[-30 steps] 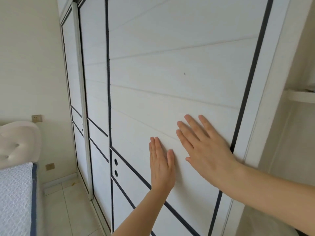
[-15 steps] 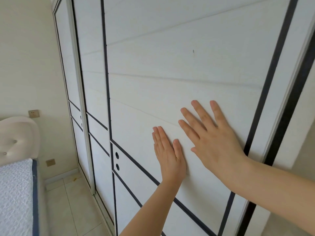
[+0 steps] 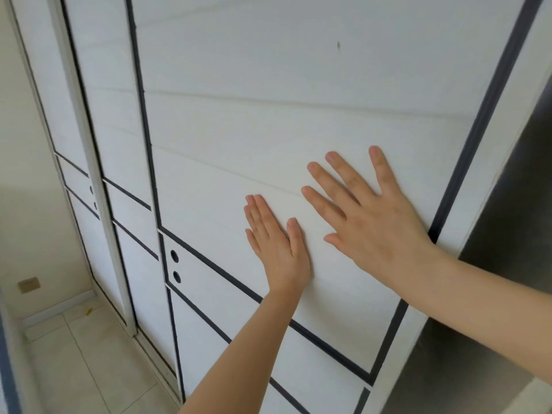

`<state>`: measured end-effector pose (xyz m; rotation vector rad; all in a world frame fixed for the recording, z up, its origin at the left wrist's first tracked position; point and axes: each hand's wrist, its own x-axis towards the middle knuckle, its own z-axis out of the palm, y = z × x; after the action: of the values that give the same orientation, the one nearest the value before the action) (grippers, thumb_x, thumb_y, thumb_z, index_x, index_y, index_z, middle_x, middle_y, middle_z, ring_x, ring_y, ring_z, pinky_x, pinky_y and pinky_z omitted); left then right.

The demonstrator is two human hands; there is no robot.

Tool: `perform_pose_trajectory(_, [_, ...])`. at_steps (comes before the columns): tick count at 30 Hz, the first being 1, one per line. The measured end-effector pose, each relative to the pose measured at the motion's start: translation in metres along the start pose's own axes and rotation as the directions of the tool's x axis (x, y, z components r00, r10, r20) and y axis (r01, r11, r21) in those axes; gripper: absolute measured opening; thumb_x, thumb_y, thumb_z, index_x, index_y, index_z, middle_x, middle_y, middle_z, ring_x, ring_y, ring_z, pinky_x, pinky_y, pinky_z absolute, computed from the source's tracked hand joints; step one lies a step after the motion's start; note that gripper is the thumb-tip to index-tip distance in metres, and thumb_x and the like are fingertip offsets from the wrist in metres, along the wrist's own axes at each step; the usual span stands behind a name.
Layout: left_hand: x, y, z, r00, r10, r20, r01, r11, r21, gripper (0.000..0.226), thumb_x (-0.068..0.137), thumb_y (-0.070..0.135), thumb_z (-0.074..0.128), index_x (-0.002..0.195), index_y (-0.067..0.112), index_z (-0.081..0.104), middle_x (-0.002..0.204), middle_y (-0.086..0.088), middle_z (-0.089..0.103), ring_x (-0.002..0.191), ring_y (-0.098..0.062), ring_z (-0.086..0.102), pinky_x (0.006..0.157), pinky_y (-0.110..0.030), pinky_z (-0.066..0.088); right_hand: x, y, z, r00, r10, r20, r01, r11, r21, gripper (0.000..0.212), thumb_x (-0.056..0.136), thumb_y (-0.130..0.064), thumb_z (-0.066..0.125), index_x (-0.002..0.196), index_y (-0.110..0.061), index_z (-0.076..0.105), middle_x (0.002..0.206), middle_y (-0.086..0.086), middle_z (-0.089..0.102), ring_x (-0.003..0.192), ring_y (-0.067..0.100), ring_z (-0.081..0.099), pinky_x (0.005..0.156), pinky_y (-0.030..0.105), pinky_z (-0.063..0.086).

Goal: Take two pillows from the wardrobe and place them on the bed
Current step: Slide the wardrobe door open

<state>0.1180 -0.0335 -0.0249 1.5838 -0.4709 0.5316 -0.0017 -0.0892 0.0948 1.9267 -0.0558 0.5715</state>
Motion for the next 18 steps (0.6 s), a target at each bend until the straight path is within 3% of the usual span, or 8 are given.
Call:
perform_pose_trajectory(8, [0.053, -0.045, -0.026, 0.996, 0.046, 0.081, -0.043, 0.999, -0.031, 0.07, 0.099, 0.048, 0.019, 0.156, 0.02, -0.011, 0.164, 0.008, -0.018, 0.148, -0.007, -0.021, 0.12, -0.052, -0.007, 0.059, -0.032, -0.003, 1.0, 0.026, 0.004, -0.026, 1.0, 0.003, 0.074, 0.094, -0.053, 0.031, 0.153, -0.016, 0.006, 0.16, 0.016, -0.006, 0.146, 0.037, -0.009, 0.112, 0.064, -0.008])
perform_pose_trajectory(18, [0.118, -0.088, -0.059, 0.996, 0.02, 0.088, -0.018, 1.0, -0.022, 0.071, 0.097, 0.046, 0.021, 0.156, 0.017, -0.006, 0.165, 0.005, -0.013, 0.149, -0.008, -0.017, 0.121, -0.047, -0.007, 0.137, -0.068, 0.001, 1.0, 0.012, -0.022, -0.013, 0.999, -0.041, 0.075, 0.094, -0.054, 0.025, 0.152, -0.014, 0.0, 0.159, 0.019, -0.009, 0.145, 0.039, -0.009, 0.11, 0.066, -0.009])
